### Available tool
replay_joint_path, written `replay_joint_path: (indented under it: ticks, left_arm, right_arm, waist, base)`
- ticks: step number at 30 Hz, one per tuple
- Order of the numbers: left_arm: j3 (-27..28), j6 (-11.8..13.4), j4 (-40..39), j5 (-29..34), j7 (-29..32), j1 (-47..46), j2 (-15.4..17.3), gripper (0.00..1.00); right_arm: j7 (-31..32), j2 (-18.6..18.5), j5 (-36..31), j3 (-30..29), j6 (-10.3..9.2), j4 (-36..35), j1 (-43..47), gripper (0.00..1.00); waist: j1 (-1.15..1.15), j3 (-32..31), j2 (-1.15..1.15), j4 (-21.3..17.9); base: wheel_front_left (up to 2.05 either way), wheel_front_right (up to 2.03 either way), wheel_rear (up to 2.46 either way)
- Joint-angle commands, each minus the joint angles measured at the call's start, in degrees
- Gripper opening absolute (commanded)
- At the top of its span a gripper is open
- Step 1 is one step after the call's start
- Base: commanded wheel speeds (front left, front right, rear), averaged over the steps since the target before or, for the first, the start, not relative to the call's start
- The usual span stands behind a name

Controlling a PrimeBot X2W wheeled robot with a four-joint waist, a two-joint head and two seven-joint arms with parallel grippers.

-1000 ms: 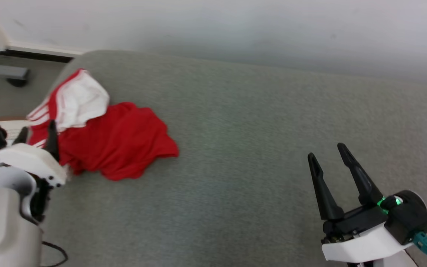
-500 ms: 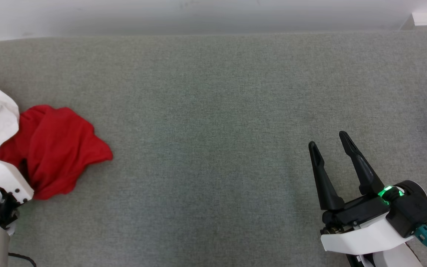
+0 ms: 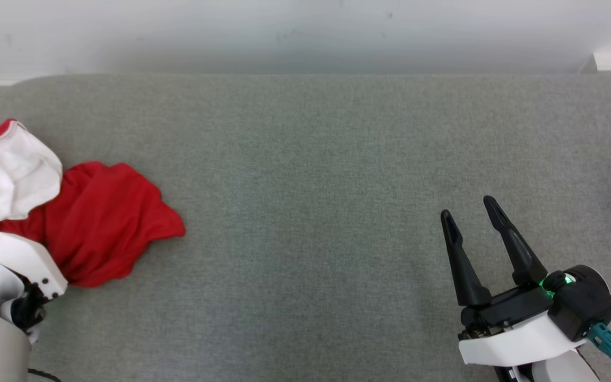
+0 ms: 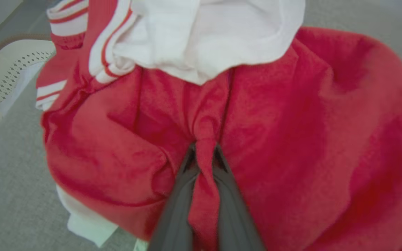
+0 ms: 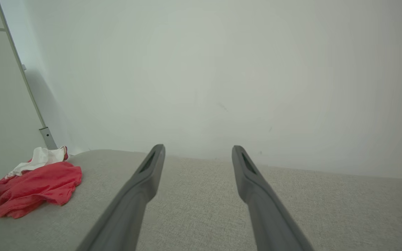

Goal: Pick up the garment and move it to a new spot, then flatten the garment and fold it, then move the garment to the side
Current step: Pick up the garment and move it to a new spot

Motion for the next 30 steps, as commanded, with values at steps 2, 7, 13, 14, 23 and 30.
replay_joint_path:
  ticks: [2,7,13,14,23,30]
  left_arm:
    - [-1.02,-0.45,-0.55,0.91,-2.24,-1.21,0.98,0.0]
    - [-3.97,-1.39,-2.4,3.08,-5.02,-3.1,1.89,0.0]
    - [-7.57,-2.23,-5.47,3.89,-5.3,-4.71,1.24,0.0]
    - [-8.37,-2.37,-6.39,3.91,-5.29,-4.86,0.9,0.0]
    - [-18.41,-2.37,-27.36,-3.28,-2.92,-0.75,-1.97,0.0]
    - [-19.52,-2.1,-43.17,-8.62,0.16,6.26,-4.86,0.0]
  right_arm:
    - [0.08,0.04,0.15,-0.24,-0.14,0.46,1.27,1.0]
    - [0.08,0.69,0.69,-0.49,-0.14,1.21,3.17,1.0]
    - [0.08,1.11,1.08,-0.6,-0.14,1.83,5.84,1.0]
    - [0.08,1.17,1.09,-0.75,-0.14,1.81,6.37,1.0]
    - [0.08,0.82,-0.32,-3.86,-0.14,0.52,8.56,1.0]
    - [0.08,0.13,-0.62,-4.75,-0.14,0.02,9.2,1.0]
  waist:
    - [-0.01,-2.63,0.0,0.76]
    - [-0.01,-7.4,0.0,1.46]
    - [-0.01,-12.53,0.0,1.53]
    - [-0.01,-13.35,0.0,1.41]
    - [-0.01,-16.92,0.0,-2.19]
    - [-0.01,-16.88,0.0,-5.5]
  base:
    - [0.0,0.0,0.0]
    - [0.0,0.0,0.0]
    - [0.0,0.0,0.0]
    - [0.0,0.0,0.0]
    - [0.0,0.0,0.0]
    - [0.0,0.0,0.0]
